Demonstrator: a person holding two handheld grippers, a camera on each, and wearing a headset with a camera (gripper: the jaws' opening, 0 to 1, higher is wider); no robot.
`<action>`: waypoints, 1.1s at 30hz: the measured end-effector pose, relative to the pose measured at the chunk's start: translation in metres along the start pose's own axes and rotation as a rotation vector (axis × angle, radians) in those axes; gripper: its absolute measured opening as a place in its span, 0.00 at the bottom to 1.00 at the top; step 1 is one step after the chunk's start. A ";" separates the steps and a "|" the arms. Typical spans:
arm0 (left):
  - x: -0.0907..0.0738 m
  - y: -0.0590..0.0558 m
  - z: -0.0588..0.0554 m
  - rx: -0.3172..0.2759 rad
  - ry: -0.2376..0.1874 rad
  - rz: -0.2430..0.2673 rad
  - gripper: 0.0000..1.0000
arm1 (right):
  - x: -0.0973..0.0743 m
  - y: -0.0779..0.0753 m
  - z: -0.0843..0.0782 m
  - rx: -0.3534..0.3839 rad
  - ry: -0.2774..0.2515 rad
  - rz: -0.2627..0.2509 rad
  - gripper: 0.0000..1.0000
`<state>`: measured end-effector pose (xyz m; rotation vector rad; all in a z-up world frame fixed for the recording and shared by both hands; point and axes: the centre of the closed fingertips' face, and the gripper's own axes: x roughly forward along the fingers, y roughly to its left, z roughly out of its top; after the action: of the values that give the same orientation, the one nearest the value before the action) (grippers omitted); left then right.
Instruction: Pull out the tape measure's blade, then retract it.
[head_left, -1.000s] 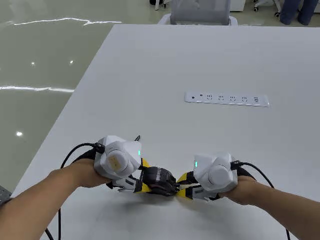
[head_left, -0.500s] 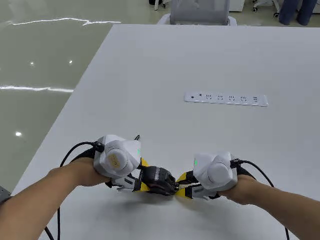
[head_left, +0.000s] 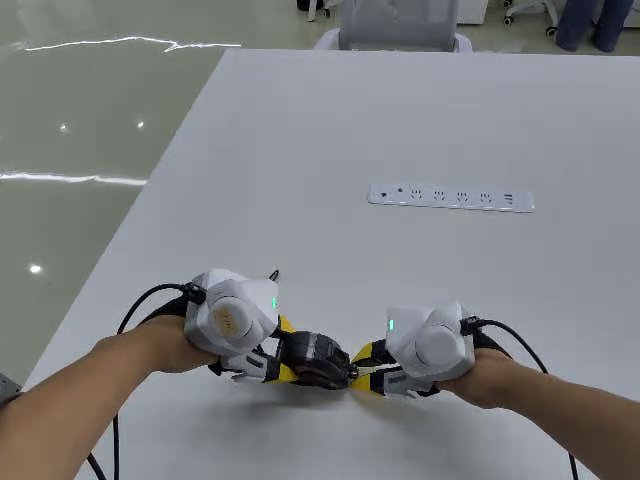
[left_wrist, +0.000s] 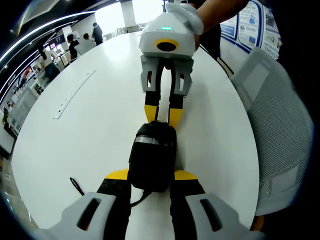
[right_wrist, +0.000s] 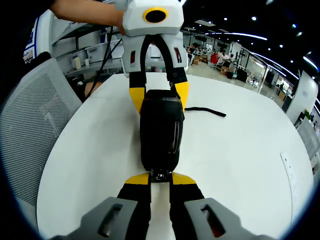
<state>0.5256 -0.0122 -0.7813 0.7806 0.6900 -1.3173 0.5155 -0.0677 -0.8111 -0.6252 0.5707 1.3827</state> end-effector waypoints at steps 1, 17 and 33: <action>0.000 0.000 0.000 -0.001 0.000 0.000 0.25 | 0.000 0.000 0.000 0.002 0.000 0.000 0.12; 0.000 0.002 -0.001 -0.007 0.001 0.001 0.25 | -0.005 -0.002 -0.003 0.008 0.002 0.001 0.12; -0.001 0.001 -0.002 -0.010 0.006 0.005 0.25 | -0.009 -0.002 -0.005 0.006 0.002 -0.001 0.12</action>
<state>0.5263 -0.0101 -0.7811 0.7782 0.6981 -1.3067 0.5164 -0.0775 -0.8081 -0.6213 0.5758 1.3792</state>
